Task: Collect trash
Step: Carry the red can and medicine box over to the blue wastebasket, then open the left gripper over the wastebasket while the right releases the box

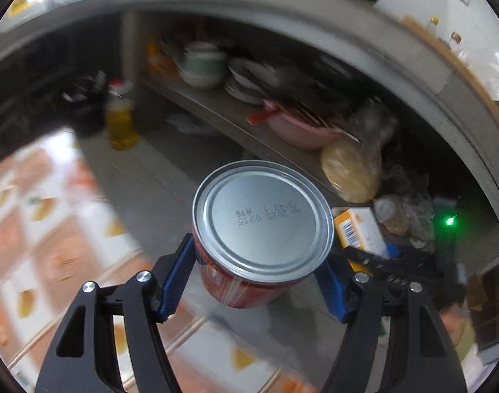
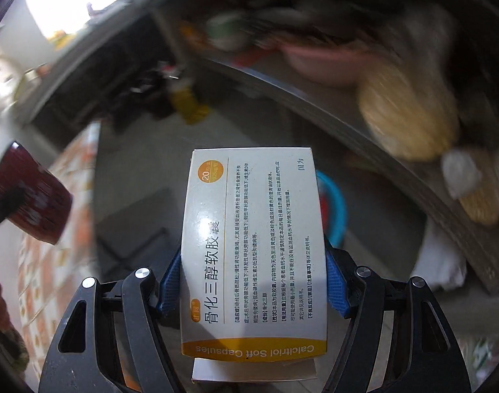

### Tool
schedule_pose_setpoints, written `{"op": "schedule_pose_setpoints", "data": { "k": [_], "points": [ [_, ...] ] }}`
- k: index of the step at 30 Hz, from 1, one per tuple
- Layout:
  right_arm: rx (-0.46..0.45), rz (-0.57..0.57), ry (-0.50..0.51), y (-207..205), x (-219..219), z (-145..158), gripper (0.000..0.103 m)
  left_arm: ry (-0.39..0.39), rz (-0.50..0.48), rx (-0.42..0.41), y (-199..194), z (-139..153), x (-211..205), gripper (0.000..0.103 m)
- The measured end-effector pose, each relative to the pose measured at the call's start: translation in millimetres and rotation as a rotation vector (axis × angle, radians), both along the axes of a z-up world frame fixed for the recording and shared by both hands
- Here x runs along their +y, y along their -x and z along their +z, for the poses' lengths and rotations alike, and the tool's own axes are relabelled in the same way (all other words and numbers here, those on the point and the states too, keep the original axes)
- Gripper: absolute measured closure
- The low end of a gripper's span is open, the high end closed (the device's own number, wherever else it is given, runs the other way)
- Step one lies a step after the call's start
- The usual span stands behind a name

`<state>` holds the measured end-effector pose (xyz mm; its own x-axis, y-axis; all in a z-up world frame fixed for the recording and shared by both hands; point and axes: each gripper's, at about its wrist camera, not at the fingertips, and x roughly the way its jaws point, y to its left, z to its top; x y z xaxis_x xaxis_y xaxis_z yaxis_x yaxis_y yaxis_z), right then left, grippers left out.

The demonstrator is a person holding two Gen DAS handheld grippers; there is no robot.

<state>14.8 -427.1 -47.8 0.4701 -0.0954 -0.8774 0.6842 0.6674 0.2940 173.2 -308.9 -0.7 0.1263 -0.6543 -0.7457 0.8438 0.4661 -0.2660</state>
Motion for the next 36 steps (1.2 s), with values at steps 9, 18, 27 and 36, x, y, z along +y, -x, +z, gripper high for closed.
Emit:
{"op": "schedule_pose_setpoints", "data": {
  "k": [9,18,27,36],
  "points": [
    [0.082,-0.052,-0.153,-26,-48,-89,0.036,-0.223,-0.092,0.121,-19,-92,-136,0.036],
    [0.190,-0.067,-0.242,-78,-78,-166,0.036,-0.408,-0.062,0.218,-43,-190,-206,0.036],
    [0.208,-0.108,-0.261,-78,-87,-190,0.029,-0.442,-0.018,0.235,-54,-226,-229,0.034],
    [0.148,-0.112,-0.182,-56,-80,-169,0.028,-0.315,-0.085,0.212,-39,-163,-216,0.030]
  ]
}}
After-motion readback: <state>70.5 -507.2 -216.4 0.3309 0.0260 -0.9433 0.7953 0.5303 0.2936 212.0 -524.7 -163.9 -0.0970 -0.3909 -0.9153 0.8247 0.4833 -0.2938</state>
